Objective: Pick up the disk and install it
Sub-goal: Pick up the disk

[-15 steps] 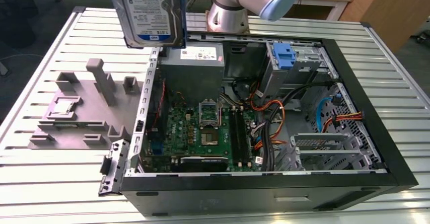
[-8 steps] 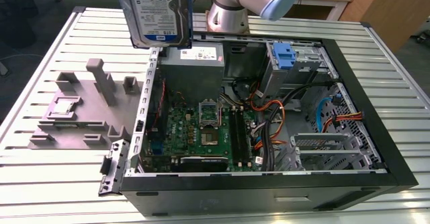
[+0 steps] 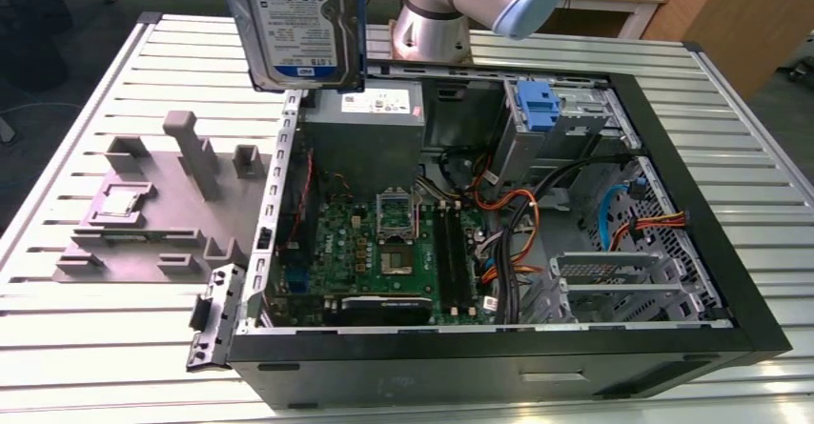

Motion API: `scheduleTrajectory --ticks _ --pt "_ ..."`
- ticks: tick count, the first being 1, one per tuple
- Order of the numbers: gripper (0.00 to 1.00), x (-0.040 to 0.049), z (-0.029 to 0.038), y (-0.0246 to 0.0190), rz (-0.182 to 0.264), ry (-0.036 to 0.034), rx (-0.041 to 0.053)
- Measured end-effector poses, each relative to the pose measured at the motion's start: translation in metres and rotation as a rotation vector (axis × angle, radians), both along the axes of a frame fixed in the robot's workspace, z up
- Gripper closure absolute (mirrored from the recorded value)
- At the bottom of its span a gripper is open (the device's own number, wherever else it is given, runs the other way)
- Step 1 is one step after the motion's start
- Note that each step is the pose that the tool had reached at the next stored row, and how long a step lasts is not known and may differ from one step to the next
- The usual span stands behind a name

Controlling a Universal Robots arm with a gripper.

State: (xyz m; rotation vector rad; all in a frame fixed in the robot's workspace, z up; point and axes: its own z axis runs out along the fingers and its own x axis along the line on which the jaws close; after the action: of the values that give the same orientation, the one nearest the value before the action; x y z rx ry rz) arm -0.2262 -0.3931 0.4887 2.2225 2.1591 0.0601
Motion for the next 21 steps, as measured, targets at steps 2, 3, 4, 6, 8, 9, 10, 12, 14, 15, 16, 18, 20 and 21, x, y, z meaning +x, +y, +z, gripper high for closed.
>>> scheduleTrajectory --ticks 2,3,4,6,8,9,10,12,14,15,16,18,20,21 --pt "0.63 0.0 0.0 0.0 0.0 0.0001 0.0" --pt "0.63 0.0001 0.0 0.0 0.0 0.0001 0.0" --pt "0.63 0.0001 0.0 0.0 0.0 0.0001 0.0" --pt "0.63 0.0002 0.0 0.0 0.0 0.0 0.0" --pt "0.63 0.0002 0.0 -0.0001 0.0 0.0 0.0" --pt "0.63 0.0003 0.0 -0.0006 0.0 0.0002 0.0" --pt "0.63 0.0003 0.0 -0.0015 0.0 0.0001 0.0" --pt "0.63 0.0002 -0.0001 -0.005 0.0 0.0 0.0" --pt "0.63 0.0007 -0.0003 -0.0104 0.0 0.0002 -0.0001" --pt "0.63 0.0017 -0.0007 -0.0124 0.0 0.0 0.0" --pt "0.63 0.0039 -0.001 -0.0133 0.0 0.0 0.0001" --pt "0.63 0.0107 -0.0013 -0.0142 0.0 0.0001 0.0" --pt "0.63 0.0193 -0.0016 -0.0144 0.0 0.0011 -0.0002" --pt "0.63 0.0232 -0.0017 -0.0144 0.0 0.0034 -0.0001"
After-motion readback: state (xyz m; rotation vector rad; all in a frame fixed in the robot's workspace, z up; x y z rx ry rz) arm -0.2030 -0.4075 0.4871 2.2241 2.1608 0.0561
